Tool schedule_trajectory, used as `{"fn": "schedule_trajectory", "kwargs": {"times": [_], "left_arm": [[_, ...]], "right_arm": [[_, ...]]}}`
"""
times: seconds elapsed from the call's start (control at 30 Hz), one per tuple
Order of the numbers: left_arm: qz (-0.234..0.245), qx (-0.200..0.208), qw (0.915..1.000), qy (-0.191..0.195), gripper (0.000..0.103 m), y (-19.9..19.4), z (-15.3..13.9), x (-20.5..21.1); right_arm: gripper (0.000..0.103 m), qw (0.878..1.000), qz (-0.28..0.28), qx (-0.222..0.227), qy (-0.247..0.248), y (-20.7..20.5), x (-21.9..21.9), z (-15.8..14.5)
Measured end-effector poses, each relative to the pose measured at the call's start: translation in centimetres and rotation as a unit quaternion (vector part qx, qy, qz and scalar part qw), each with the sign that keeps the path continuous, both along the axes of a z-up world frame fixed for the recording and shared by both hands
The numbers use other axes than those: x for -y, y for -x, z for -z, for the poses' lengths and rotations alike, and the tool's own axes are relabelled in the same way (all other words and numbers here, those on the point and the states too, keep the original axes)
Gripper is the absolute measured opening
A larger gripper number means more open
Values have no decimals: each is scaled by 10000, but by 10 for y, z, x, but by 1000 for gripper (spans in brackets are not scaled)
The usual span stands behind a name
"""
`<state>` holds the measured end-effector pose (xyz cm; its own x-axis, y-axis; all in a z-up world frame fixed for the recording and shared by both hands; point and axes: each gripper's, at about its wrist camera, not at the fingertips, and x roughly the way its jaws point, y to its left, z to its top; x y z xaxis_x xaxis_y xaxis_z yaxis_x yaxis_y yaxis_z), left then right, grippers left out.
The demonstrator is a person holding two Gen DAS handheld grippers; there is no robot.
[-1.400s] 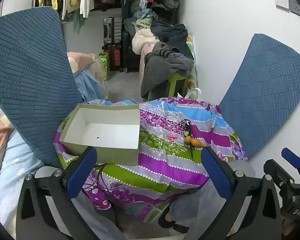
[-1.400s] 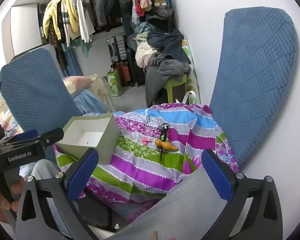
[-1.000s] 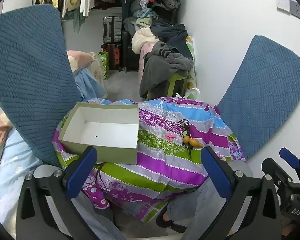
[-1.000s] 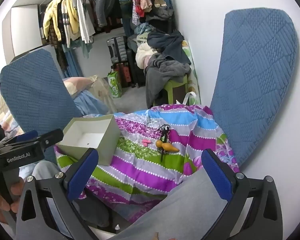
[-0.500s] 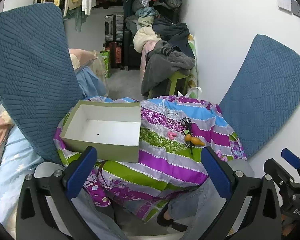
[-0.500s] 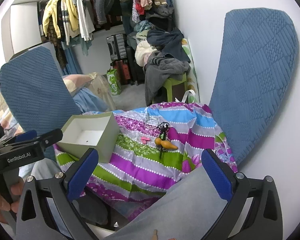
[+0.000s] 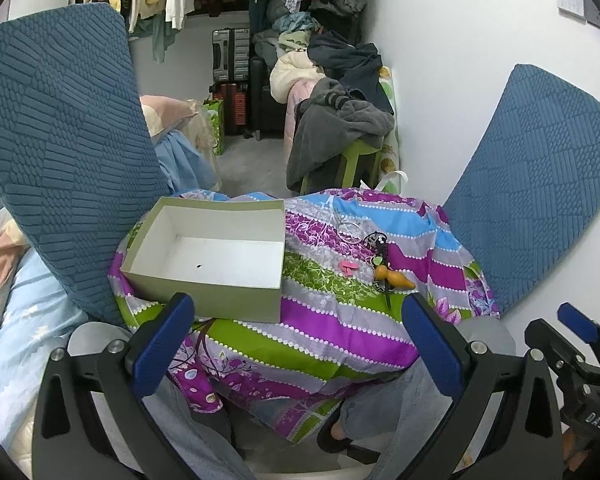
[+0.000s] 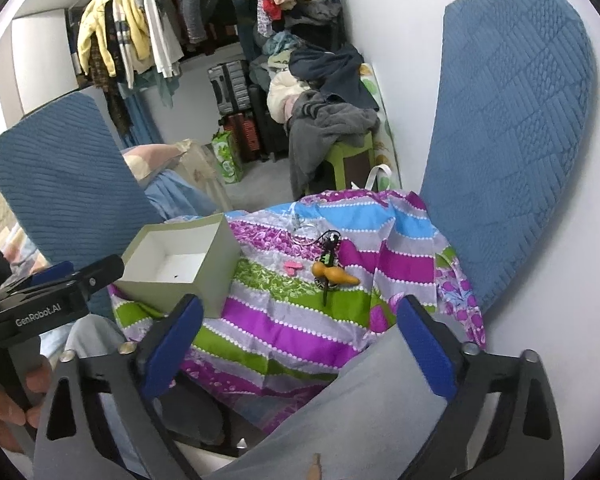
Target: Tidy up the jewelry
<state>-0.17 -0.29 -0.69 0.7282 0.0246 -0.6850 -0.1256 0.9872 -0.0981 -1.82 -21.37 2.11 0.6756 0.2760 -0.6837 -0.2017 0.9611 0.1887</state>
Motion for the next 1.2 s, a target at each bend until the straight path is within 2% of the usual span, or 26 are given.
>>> {"fn": "schedule_trajectory", "kwargs": {"times": [0.03,0.17,0.23,0.27,1.07,1.2], "left_arm": [[1,-12,10000,-2,103,-1,1,1],[-8,-13,10000,16,103,-2,3,1],[-32,-21,10000,16,103,-3,3,0],[-40,-21,10000,32,103,-3,4,0],[-108,-40,9999,51,103,1,8,-8],[-106,-46,9998,146,103,0,11,-7]], "right_arm": [[85,10000,-5,-7,14,0,0,1],[81,10000,-50,-14,34,-1,-1,3],[73,10000,-47,-8,30,-1,-1,3],[73,10000,-45,4,56,0,-2,3],[69,9999,-104,8,-1,-4,-1,4],[69,9999,-98,29,2,-3,-4,5]]}}
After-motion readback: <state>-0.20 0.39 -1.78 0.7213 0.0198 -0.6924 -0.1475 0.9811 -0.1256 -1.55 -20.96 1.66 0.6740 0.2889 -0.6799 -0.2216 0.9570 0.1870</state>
